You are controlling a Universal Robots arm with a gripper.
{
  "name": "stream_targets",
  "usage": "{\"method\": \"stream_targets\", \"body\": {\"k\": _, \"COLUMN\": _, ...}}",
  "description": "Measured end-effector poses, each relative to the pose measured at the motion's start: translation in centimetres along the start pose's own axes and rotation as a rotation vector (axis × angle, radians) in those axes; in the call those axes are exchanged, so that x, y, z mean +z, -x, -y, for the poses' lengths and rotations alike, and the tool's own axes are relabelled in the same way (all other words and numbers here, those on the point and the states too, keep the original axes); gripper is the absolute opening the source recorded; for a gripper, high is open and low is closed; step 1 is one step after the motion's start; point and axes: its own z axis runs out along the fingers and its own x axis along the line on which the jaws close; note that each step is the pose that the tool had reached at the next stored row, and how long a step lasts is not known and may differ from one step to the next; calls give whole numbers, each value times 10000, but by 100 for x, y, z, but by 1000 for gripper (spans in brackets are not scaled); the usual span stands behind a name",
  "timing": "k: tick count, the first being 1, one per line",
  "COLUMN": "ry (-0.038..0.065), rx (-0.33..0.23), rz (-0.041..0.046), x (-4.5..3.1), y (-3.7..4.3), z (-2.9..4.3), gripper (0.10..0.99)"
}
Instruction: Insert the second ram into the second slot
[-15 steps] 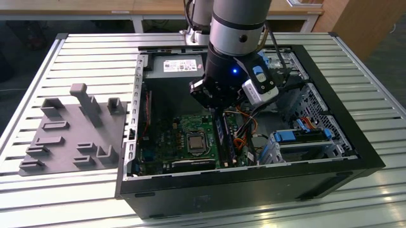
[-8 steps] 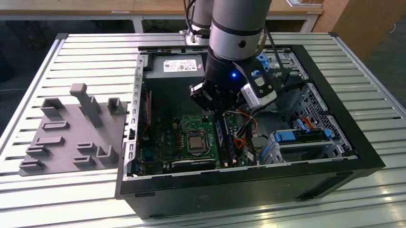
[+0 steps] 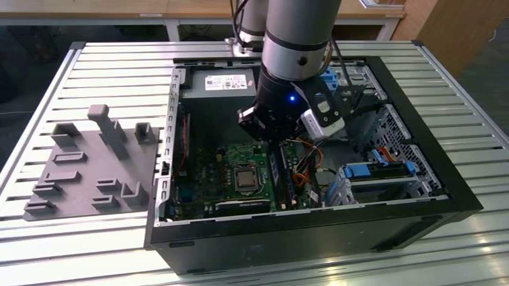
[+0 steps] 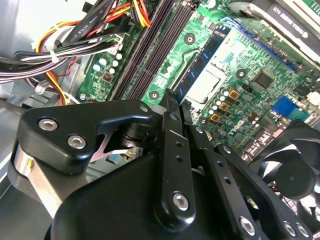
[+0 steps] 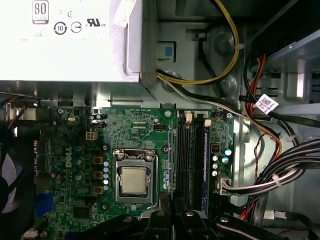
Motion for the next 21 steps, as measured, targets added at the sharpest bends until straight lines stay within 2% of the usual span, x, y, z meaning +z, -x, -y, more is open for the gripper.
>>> {"method": "stream_targets", "body": {"k": 7, "ry": -1, "rx": -30, "rz": -57, "x": 102, "y": 4, "z": 22, "gripper": 137}}
{"method": "stream_targets", "body": {"k": 21, "ry": -1, "rx": -164, "rz": -58, "x": 184, "y": 14, "z": 33, "gripper": 137}}
